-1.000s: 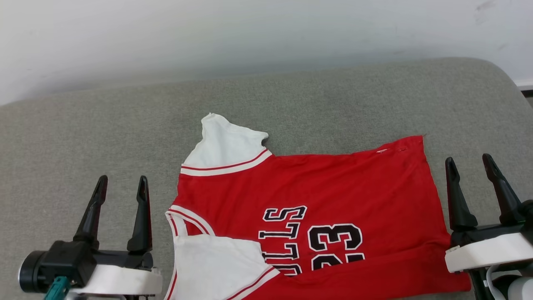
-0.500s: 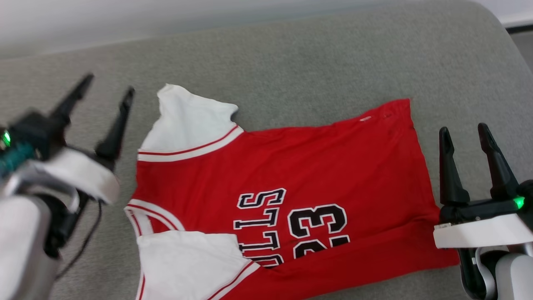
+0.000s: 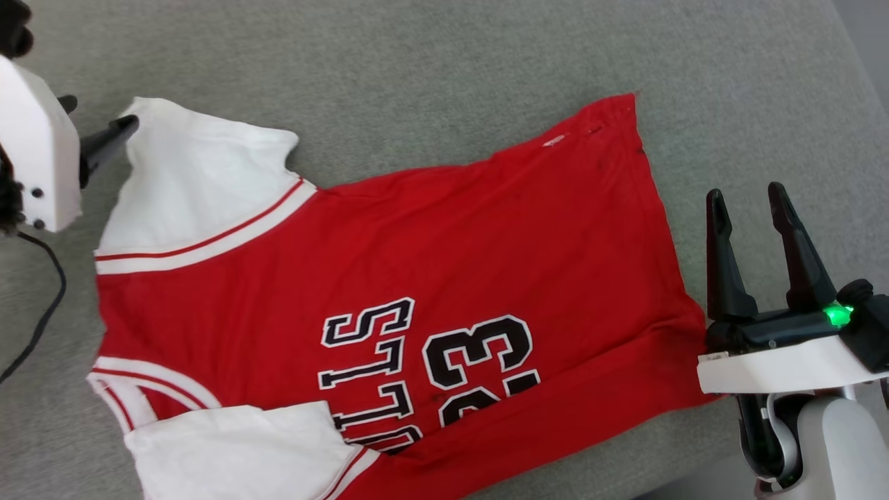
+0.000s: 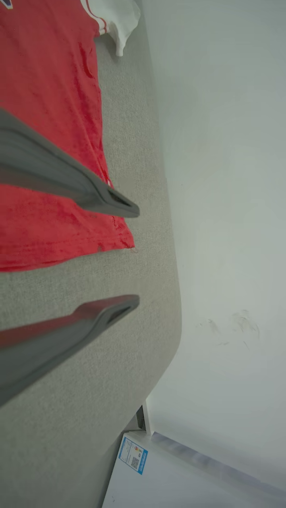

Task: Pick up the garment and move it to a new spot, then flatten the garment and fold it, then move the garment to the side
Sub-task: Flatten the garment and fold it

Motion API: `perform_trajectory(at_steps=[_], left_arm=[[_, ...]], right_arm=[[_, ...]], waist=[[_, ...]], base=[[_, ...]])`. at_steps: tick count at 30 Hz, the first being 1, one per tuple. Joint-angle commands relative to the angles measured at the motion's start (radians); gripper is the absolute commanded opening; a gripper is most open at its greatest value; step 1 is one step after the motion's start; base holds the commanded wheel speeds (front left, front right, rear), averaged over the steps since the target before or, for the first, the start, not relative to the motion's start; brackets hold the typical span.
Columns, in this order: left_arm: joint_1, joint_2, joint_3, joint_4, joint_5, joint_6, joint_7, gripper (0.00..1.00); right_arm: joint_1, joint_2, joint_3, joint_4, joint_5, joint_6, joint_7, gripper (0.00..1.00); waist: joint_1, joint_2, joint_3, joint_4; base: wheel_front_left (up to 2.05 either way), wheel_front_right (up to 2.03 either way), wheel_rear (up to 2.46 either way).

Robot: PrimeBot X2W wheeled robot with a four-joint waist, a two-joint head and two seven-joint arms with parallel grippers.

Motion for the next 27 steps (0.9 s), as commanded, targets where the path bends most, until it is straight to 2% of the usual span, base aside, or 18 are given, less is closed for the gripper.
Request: perform_trajectory(at_steps=[1,5,11,17,18,20,23,27], left_arm=[[-0.042,0.005,-0.006,0.028,-0.037,-0.001,0.065,1.00],[-0.110,0.017,-0.031,0.079,-0.047,-0.001,0.156,1.00],[-0.170,0.015,-0.062,0.139,-0.005,0.001,0.191,1.00],[-0.163,0.031,-0.132,0.186,0.035,0.000,0.252,1.00],[-0.156,0.031,-0.143,0.190,0.032,0.000,0.265,0.93],[-0.143,0.028,-0.158,0.197,0.024,-0.001,0.288,0.00],[-0.134,0.016,-0.166,0.197,0.014,-0.001,0.275,0.00],[-0.149,-0.018,-0.140,0.205,0.024,-0.001,0.159,0.00]], right_arm=[[-0.017,0.004,0.002,0.013,0.019,-0.001,-0.009,1.00],[-0.036,0.005,0.019,0.031,0.048,-0.001,-0.016,1.00],[-0.053,0.004,0.035,0.051,0.066,-0.001,-0.021,1.00],[-0.061,0.004,0.040,0.052,0.078,-0.001,-0.022,1.00],[-0.061,0.004,0.040,0.051,0.078,-0.001,-0.022,1.00],[-0.061,0.004,0.038,0.050,0.077,-0.001,-0.022,1.00],[-0.065,0.005,0.037,0.051,0.068,-0.001,-0.022,1.00],[-0.067,0.004,0.037,0.056,0.049,-0.001,-0.022,1.00]], waist=[[-0.0002,0.0000,0.042,-0.039],[-0.0002,0.0000,0.069,-0.061],[-0.0002,0.0000,0.096,-0.081],[-0.0002,0.0000,0.111,-0.087],[-0.0002,0.0000,0.111,-0.086],[-0.0002,0.0000,0.111,-0.084],[-0.0002,0.0000,0.107,-0.078],[-0.0002,0.0000,0.091,-0.063]], base=[[0.00,0.00,0.00],[0.00,0.00,0.00],[0.00,0.00,0.00],[0.00,0.00,0.00],[0.00,0.00,0.00],[0.00,0.00,0.00],[0.00,0.00,0.00],[0.00,0.00,0.00]])
